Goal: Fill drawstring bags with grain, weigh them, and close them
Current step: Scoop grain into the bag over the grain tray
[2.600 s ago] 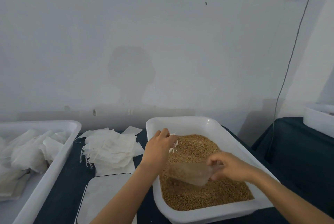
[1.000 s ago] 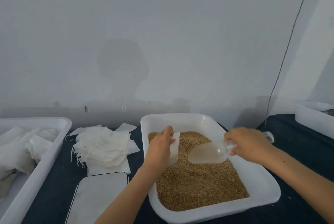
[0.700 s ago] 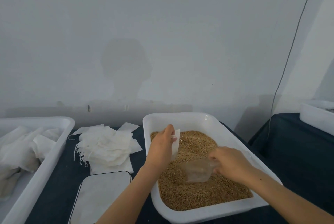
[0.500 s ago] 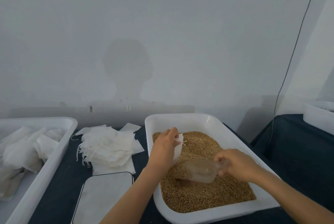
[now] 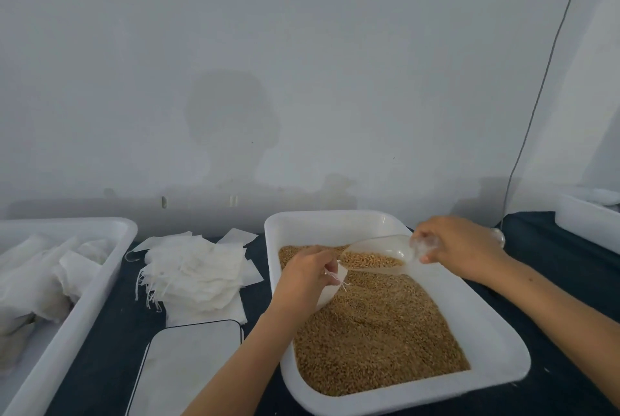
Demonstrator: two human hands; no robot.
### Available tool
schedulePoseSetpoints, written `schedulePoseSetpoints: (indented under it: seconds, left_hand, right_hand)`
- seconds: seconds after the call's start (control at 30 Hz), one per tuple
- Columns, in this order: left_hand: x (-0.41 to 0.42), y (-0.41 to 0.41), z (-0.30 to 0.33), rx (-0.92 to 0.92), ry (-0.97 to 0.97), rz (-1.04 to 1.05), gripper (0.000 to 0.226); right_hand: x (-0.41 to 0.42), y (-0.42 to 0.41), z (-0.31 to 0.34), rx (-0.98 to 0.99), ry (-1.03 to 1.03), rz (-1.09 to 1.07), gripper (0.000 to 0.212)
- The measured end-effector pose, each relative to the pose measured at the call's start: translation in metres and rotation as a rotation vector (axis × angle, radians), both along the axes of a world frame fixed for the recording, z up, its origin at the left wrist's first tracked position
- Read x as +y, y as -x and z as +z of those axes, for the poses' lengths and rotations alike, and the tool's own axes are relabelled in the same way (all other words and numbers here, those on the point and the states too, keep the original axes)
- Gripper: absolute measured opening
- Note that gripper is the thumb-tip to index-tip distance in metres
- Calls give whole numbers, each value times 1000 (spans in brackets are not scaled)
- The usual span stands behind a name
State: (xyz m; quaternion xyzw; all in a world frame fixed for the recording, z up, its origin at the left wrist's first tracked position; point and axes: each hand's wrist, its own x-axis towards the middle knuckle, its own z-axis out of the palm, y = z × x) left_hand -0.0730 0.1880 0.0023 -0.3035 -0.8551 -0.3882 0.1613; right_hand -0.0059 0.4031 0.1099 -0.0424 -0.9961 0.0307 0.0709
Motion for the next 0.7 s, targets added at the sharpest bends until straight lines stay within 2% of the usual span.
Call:
schedulePoseSetpoints:
  seconds: [0.17, 0.5, 0.7]
  left_hand:
    - [0, -1, 1, -7, 0, -6, 10]
    - [1, 0, -1, 8, -15, -1, 11]
    - [1, 0, 0, 12, 9, 6, 10]
  right_hand:
    - [-11, 9, 2, 59, -201, 44, 21]
    - [-8, 10, 0, 99, -220, 72, 24]
    - [-12, 9, -1, 149, -307, 104, 25]
